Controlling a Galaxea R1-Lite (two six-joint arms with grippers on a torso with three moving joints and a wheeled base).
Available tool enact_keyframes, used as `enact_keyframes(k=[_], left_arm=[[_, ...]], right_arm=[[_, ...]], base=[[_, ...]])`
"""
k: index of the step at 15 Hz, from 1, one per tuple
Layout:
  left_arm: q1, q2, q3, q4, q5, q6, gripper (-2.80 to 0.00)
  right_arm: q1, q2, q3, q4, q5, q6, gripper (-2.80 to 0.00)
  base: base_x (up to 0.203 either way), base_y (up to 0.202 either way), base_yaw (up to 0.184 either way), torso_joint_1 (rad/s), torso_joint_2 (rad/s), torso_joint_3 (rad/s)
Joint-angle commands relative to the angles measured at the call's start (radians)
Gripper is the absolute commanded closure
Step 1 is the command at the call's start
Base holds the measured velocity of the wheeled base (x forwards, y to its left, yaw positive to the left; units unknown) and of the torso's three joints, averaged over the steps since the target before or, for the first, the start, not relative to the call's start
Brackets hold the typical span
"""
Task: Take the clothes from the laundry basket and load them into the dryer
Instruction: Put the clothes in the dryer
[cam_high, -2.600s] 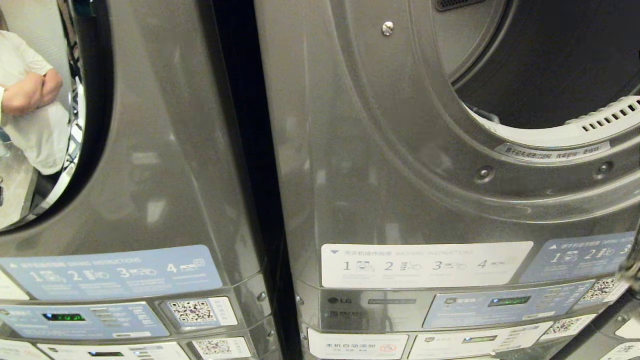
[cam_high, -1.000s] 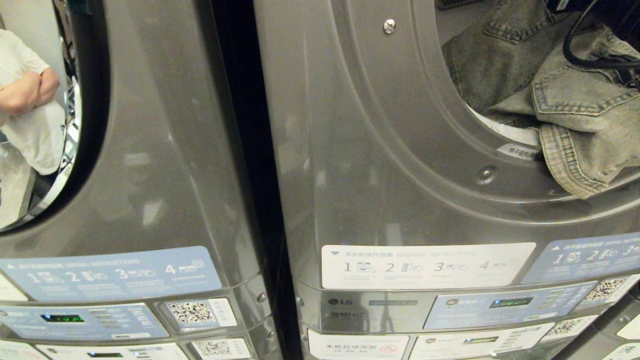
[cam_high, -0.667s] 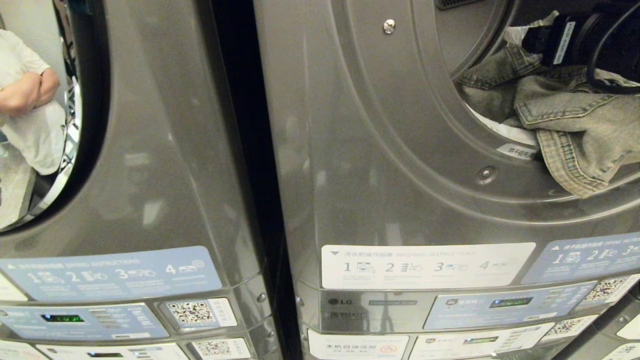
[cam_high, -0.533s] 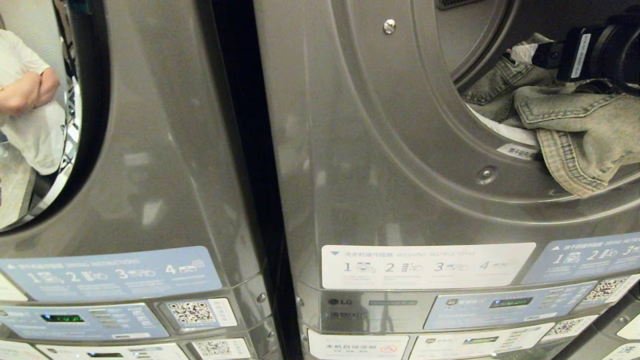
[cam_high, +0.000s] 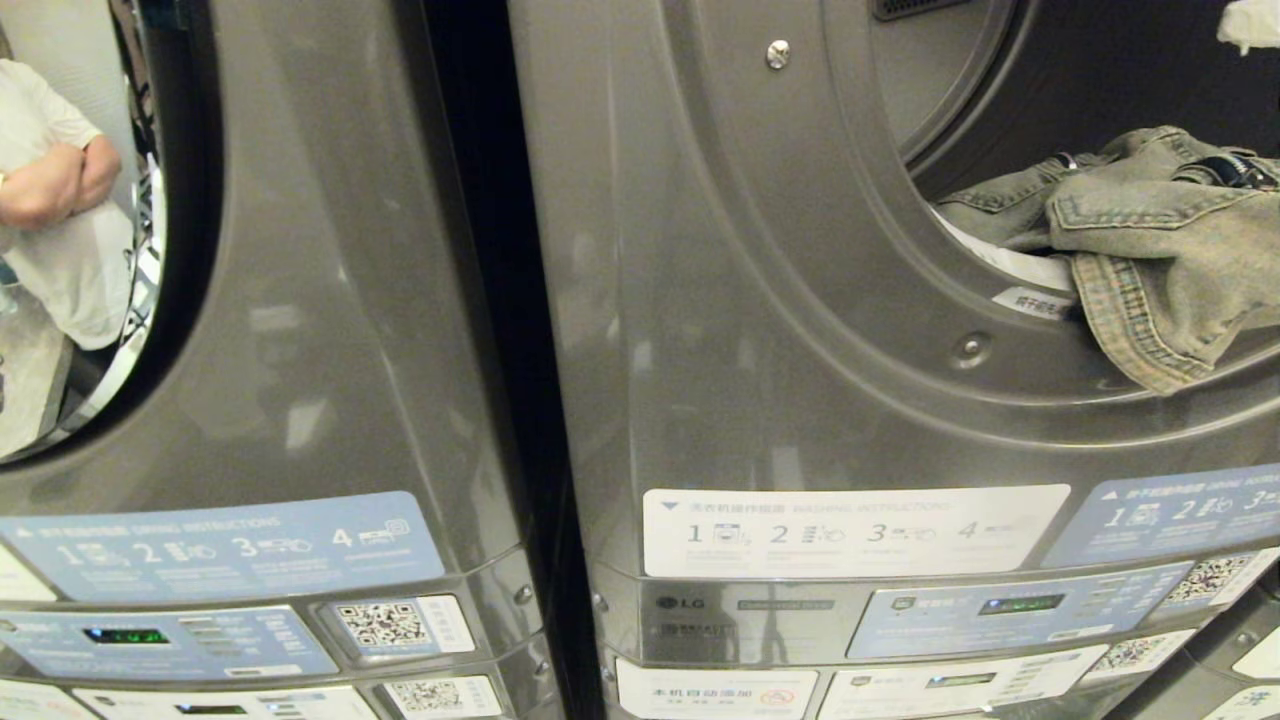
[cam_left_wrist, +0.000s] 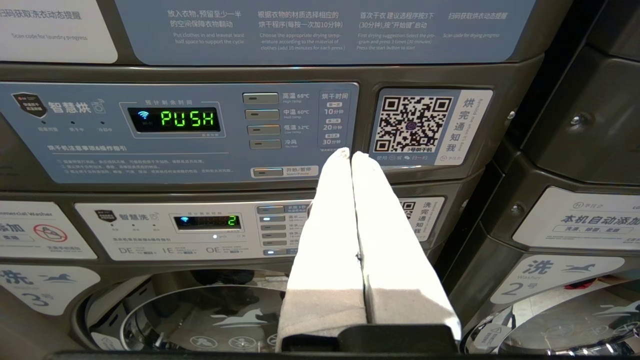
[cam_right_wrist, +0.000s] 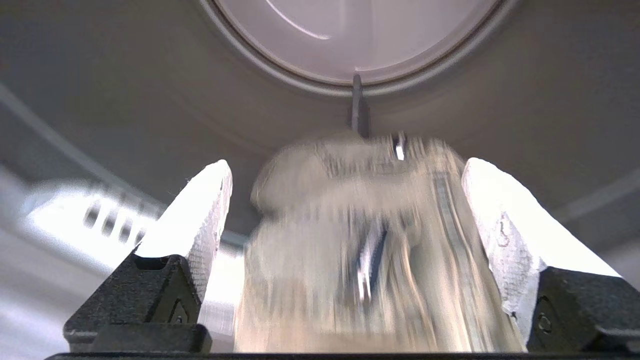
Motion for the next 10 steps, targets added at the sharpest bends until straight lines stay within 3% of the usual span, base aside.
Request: enact_keyframes(k=[1, 3, 5, 7, 10], left_arm=[[0.001, 0.0, 0.002, 0.0, 0.0, -0.001, 0.0], [0.001, 0.0, 0.002, 0.0, 0.0, -0.001, 0.0], [0.001, 0.0, 0.002, 0.0, 0.0, -0.001, 0.0], [0.001, 0.0, 0.001, 0.0, 0.0, -0.001, 0.0], [0.001, 0.0, 0.002, 0.0, 0.0, -0.001, 0.0]], right_arm=[[0.0, -0.144, 0.118, 0.002, -0.006, -0.004, -2.8], [-0.001, -0.265, 0.294, -0.001, -0.043, -0.01, -2.8], [-0.003, -0.347, 0.435, -0.003, -0.146, -0.015, -2.8], [-0.006, -0.365, 0.479, -0.005, -0.285, -0.054, -2.8], [-0.005, -0.323, 0.475, -0.022, -0.287, -0.057, -2.8]], base=[[0.0, 0.0, 0.0, 0.0, 0.0, 0.0], [0.0, 0.0, 0.0, 0.0, 0.0, 0.0], [0.0, 0.0, 0.0, 0.0, 0.0, 0.0], [0.0, 0.0, 0.0, 0.0, 0.0, 0.0], [0.0, 0.0, 0.0, 0.0, 0.0, 0.0]])
